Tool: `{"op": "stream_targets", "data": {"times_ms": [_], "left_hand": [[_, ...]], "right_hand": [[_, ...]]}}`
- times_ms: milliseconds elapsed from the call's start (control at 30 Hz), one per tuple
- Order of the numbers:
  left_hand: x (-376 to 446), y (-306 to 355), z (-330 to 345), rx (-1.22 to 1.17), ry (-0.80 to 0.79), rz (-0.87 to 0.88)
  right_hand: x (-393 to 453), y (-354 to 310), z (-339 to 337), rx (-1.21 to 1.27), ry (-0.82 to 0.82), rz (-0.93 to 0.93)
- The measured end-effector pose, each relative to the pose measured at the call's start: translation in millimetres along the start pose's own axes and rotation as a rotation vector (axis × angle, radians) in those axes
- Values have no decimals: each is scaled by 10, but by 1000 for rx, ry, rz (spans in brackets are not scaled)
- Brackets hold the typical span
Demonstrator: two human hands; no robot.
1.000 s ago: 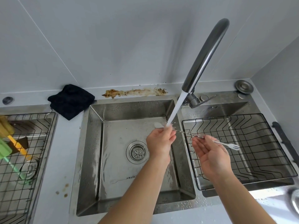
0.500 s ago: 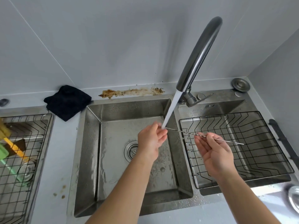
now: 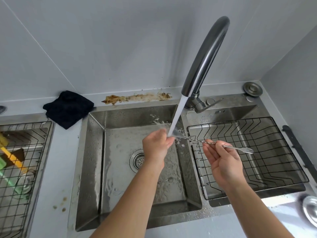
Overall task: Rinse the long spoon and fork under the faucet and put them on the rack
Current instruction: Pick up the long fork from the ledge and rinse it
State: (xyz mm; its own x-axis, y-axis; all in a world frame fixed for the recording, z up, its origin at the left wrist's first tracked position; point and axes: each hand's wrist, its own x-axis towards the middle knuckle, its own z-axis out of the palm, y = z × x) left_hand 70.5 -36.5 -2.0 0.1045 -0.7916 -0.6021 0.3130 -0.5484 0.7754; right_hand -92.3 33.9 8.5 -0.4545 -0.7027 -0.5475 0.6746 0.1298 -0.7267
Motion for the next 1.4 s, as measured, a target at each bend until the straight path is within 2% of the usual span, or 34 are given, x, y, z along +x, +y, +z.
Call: {"op": "stream_targets", "data": {"times_ms": [167,267,333,467,1033,1200,1233,1300,1367,1400], "left_hand": [[-49,4,-29,-125,-149,-65],[-53,14,-9,-209,-57,-154],[-46,6,-2,-214,-11,-149],[-17,-24,-70,-209,-23,-70],[206,141,-685,-178,18,-53],[183,193,-880,98,41,86],[182,214,-925,208,53,132],[188,246,-1020,576,47,260],[165,274,-1082,927,-9,360],[145,287,-1087,1027,-47,397]], "right_hand": [[24,-26,-12,-10,14,-3],[20,18,18,-18,-12,0],[17,46,35,-21,-29,10],[30,103,84,-19,-45,24],[56,414,508,32,-57,182],[37,458,571,-11,-68,209],[38,464,581,-23,-73,210],[37,474,599,-51,-80,209],[34,493,611,-87,-87,204],[25,506,616,-105,-92,201]]}}
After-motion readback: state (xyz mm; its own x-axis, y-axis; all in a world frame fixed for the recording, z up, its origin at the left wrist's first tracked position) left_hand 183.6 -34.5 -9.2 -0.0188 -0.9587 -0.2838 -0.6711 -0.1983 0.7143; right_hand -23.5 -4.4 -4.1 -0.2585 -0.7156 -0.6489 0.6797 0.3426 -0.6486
